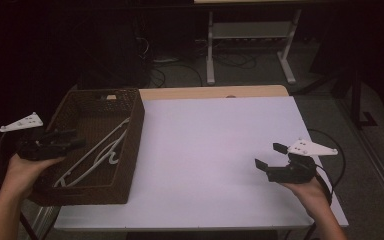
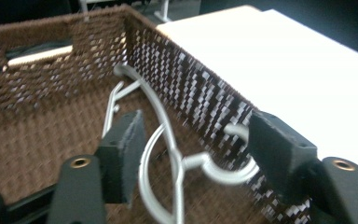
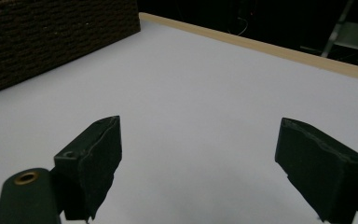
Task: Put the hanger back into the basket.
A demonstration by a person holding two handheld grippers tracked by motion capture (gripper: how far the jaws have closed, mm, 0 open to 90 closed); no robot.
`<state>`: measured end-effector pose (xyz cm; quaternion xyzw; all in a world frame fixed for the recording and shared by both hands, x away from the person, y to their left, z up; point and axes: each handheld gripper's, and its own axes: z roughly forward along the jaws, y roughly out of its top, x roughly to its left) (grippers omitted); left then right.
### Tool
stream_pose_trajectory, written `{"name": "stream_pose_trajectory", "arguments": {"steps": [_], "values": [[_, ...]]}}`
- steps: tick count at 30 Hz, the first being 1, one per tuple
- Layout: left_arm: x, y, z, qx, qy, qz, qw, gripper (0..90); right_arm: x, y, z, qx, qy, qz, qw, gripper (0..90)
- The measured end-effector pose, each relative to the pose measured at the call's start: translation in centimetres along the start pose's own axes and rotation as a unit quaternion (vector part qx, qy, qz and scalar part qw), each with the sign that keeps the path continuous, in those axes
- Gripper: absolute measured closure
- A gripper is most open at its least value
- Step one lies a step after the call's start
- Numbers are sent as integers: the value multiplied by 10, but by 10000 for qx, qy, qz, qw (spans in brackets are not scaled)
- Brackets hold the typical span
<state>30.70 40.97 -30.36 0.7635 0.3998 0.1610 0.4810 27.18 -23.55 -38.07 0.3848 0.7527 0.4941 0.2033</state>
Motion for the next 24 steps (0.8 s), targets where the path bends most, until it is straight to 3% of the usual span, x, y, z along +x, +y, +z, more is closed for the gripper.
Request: {"name": "stream_pose_trajectory", "arguments": {"steps": [3,9,12,18,24], "values": [[-10,5,3,-278,-156,6,9995,255,2,3,-1,-59,53,-25,10000,135],[-33,12,14,-465,-177,204,9986,139,4,14,-3,-260,156,-22,9995,129],[-43,15,21,-657,-271,242,9972,107,6,18,-3,-333,170,-76,9993,124],[-64,18,36,-808,-401,438,9950,35,8,30,-4,-440,224,-56,9988,103],[-79,18,51,-966,-587,436,9926,24,12,44,-2,-606,307,-183,9975,41]]}}
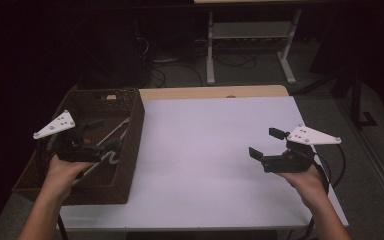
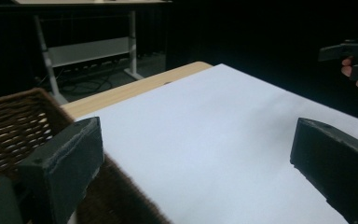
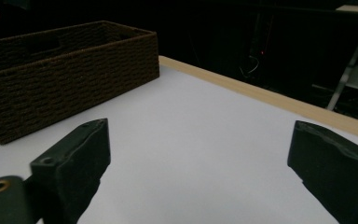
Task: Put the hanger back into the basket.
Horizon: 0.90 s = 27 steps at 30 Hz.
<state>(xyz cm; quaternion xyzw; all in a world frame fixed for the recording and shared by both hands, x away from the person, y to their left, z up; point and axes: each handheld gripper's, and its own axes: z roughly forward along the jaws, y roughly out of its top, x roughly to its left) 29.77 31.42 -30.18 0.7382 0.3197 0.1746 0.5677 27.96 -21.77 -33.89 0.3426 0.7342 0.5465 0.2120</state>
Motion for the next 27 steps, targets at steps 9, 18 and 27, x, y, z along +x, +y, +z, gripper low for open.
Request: {"name": "stream_pose_trajectory", "arguments": {"steps": [9,18,27], "values": [[-18,-3,18,-162,-217,56,9996,23,3,18,7,-250,89,-11,9996,13],[-26,-11,39,-239,-201,18,9995,0,5,30,13,-431,229,-35,9988,0],[-30,-20,48,-309,-176,75,9993,0,5,30,15,-500,264,-41,9984,0]]}}
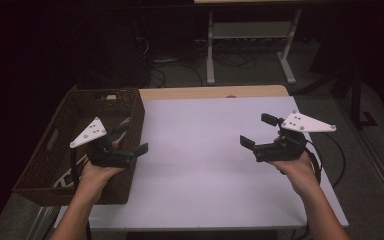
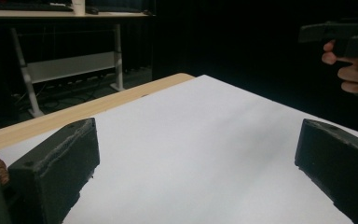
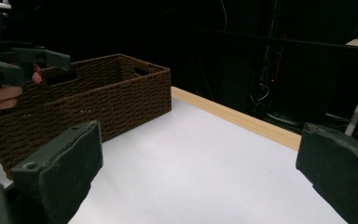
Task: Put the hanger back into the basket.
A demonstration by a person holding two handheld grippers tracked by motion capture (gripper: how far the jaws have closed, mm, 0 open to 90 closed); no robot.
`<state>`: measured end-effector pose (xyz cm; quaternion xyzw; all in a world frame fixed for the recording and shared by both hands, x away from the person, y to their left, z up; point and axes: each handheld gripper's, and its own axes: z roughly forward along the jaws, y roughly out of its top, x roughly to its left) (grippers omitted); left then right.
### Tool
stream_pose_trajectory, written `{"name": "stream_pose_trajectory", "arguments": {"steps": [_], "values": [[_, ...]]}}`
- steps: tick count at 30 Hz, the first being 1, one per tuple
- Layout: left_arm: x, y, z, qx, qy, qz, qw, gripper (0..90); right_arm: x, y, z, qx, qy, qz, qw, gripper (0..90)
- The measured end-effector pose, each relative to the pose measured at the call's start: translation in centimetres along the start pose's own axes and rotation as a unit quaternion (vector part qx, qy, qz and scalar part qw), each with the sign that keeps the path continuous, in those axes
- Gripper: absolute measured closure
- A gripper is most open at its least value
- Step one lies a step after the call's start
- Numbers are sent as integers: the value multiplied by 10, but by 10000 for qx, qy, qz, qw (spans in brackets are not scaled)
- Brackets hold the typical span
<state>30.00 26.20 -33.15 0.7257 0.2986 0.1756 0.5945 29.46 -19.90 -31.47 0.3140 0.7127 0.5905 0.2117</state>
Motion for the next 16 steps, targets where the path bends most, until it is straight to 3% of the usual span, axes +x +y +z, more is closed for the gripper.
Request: {"name": "stream_pose_trajectory", "arguments": {"steps": [16], "values": [[1,-2,-3,-62,-10,-56,10000,0,-1,1,0,-67,-28,-66,10000,0]]}}
